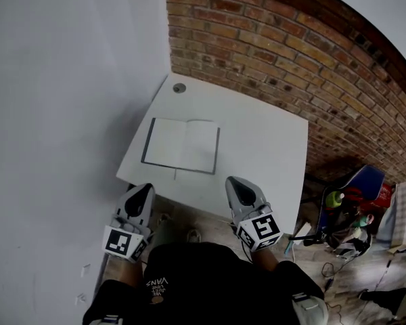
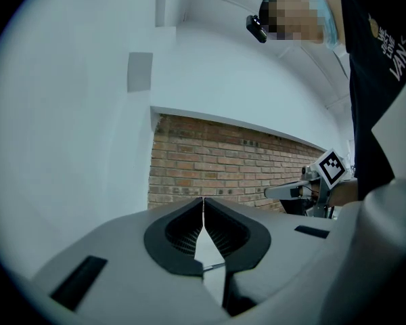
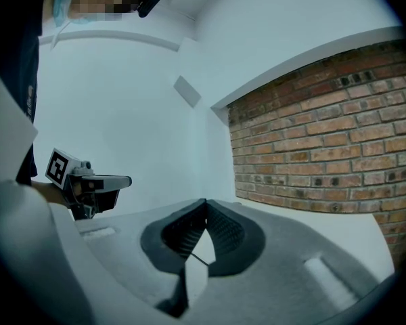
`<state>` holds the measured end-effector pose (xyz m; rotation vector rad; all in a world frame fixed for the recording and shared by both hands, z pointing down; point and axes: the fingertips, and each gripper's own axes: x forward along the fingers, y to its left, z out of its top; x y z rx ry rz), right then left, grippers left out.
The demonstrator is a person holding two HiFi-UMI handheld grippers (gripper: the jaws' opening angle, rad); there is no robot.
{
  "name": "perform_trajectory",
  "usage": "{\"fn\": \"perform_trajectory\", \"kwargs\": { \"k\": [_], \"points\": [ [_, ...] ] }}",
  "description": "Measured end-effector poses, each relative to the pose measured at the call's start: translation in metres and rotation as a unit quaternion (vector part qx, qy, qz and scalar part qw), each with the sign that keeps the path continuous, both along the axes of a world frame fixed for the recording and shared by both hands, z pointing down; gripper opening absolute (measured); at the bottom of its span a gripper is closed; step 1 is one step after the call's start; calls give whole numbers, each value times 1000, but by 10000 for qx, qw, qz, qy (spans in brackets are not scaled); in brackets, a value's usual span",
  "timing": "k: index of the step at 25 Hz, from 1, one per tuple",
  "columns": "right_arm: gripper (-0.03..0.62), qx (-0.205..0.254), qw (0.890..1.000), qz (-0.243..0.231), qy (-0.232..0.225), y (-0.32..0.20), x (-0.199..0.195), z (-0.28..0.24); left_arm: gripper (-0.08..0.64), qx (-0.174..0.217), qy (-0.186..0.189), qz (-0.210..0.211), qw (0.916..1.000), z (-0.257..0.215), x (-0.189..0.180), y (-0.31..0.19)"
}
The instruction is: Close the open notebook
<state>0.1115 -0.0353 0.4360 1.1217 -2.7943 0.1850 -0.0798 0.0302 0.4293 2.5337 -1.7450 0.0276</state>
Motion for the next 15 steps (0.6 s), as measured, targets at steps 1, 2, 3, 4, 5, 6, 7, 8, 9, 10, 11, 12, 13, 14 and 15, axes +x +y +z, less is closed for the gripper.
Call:
{"fn": "perform_trajectory", "kwargs": {
  "k": [1,2,3,4,5,6,7,8,9,10,11,12,13,14,15],
  "points": [
    [-2,-4,10000,2,2,-3,0,2,5,-30,-6,-8,10000,1,-1,-3],
    [-3,-1,10000,9,4,-6,-1,3,5,-62,-21,-1,10000,2,-1,-7],
    [-3,-1,10000,25,4,-9,-2,5,5,-87,-32,17,10000,3,-2,-11],
    [-3,-9,10000,50,4,-13,-3,6,5,-108,-20,35,9999,4,-3,-16],
    [-2,-21,10000,82,0,-17,-4,7,5,-130,8,51,9999,5,-4,-21],
    [-2,-32,9999,118,-9,-20,-5,7,5,-148,27,75,9999,6,-6,-27],
    [-2,-38,9999,157,-19,-24,-6,7,5,-151,25,117,9998,6,-7,-33],
    [-2,-48,9998,199,-25,-27,-8,7,5,-143,13,170,9998,6,-9,-39],
    [-2,-65,9997,241,-25,-31,-9,7,5,-133,7,221,9997,4,-10,-46],
    [-3,-82,9996,284,-24,-35,-10,6,5,-114,21,276,9996,2,-10,-53],
    [-2,-88,9994,328,-22,-40,-11,5,5,-86,46,339,9994,1,-10,-59],
    [-3,-81,9993,373,-20,-45,-12,3,5,-65,61,405,9991,-1,-10,-66],
    [-2,-69,9991,415,-15,-50,-13,2,5,-55,58,472,9989,-2,-10,-72],
    [-3,-59,9989,456,-9,-55,-15,2,5,-57,35,534,9986,-4,-10,-79],
    [-2,-56,9988,494,-4,-59,-17,2,5,-70,2,589,9982,-4,-12,-86]
  ]
}}
